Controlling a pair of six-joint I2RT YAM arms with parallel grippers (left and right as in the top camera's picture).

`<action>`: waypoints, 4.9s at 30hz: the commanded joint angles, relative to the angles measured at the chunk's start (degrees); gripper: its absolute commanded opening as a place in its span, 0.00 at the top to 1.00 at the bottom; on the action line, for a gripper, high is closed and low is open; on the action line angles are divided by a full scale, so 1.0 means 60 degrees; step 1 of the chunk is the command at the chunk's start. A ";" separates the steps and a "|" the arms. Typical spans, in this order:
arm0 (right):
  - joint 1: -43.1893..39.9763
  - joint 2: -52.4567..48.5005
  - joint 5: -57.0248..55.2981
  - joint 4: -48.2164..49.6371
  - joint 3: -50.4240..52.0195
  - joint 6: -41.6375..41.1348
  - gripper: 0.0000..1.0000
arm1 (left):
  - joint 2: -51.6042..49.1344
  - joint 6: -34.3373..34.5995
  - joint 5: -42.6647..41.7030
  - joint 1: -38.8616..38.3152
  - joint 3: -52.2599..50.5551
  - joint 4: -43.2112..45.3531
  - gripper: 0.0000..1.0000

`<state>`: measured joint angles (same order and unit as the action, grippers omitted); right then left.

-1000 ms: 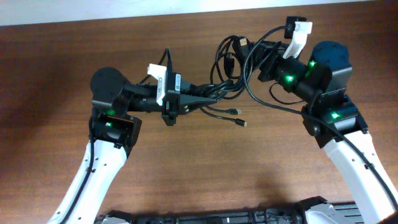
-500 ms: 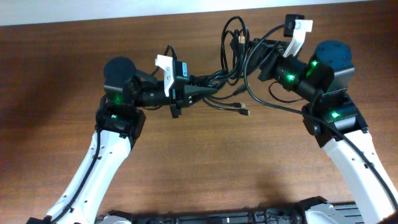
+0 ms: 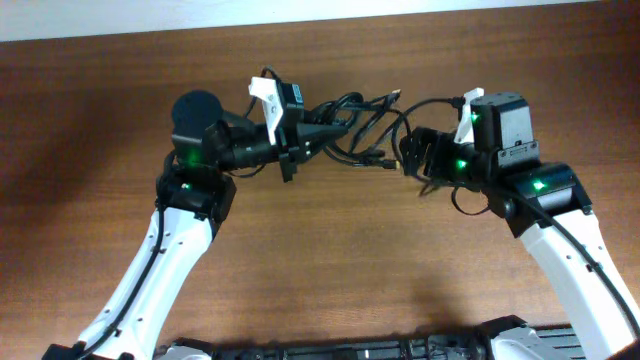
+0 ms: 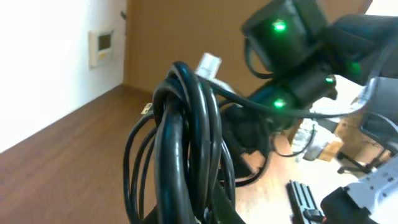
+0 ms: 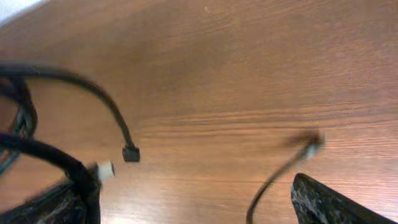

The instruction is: Untangle cables

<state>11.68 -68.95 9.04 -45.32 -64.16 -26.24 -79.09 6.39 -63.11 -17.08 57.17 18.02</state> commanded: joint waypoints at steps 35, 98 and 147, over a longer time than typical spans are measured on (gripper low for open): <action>0.0051 0.0098 0.0787 -0.2936 -0.0069 0.5249 0.03 | 0.0004 0.1716 0.3836 0.0634 0.0044 -0.2328 1.00; 0.0051 0.1264 0.1501 0.0404 -0.0087 0.1847 0.03 | 0.0004 -0.0608 -0.0455 -0.0692 0.0044 0.0918 1.00; 0.0051 0.0965 0.2714 0.2273 -0.0087 0.3413 0.03 | 0.0004 0.1767 -0.0452 -0.0382 0.0044 0.2189 1.00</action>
<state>11.77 -63.26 23.97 -33.63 -64.40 -8.78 -79.31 11.33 -61.82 -19.49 56.82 27.73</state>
